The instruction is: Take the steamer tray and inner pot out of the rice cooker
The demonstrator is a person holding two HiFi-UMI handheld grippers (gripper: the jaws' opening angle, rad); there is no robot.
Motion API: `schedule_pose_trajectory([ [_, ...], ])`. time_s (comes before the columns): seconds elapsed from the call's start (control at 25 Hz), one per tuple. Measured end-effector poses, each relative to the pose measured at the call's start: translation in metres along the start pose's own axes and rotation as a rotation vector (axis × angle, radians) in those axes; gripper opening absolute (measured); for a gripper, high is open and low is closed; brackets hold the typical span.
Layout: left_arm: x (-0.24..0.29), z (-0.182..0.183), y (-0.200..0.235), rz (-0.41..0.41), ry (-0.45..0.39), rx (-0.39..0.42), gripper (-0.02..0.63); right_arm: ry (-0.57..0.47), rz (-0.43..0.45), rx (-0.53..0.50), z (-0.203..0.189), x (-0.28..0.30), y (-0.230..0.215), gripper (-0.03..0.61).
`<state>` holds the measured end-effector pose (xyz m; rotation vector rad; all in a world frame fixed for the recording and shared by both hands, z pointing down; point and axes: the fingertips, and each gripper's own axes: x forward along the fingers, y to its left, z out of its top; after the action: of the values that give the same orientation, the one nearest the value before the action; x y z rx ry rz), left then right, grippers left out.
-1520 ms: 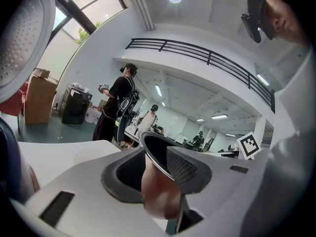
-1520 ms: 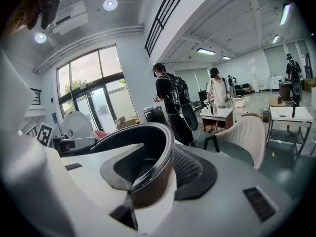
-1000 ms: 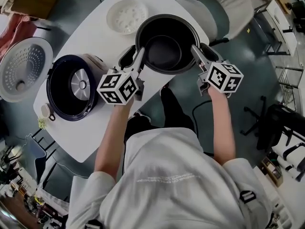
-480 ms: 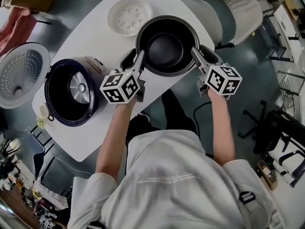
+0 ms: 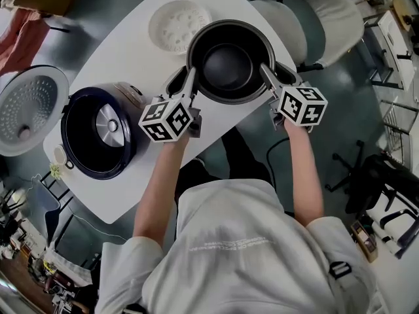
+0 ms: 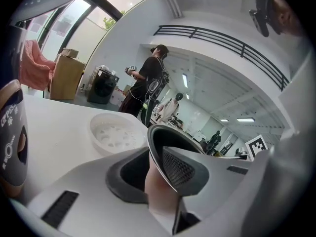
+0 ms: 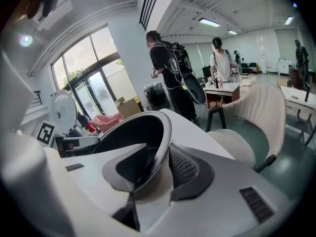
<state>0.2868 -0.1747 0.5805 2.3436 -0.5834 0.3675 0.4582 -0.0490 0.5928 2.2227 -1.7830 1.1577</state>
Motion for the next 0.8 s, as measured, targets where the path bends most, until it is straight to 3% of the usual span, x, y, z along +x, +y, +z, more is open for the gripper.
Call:
schedule_pose_trajectory([
  [0.2, 0.006, 0.003, 0.0, -0.018, -0.017, -0.033, 0.092, -0.047, -0.004, 0.046, 0.007, 0.009, -0.005, 0.136],
  [0.56, 0.009, 0.008, 0.007, 0.066, -0.021, -0.023, 0.106, -0.006, 0.045, 0.016, 0.028, 0.044, -0.006, 0.116],
  [0.8, -0.005, 0.023, 0.014, 0.147, -0.016, 0.053, 0.112, 0.091, 0.069, -0.047, 0.031, 0.055, 0.001, 0.179],
])
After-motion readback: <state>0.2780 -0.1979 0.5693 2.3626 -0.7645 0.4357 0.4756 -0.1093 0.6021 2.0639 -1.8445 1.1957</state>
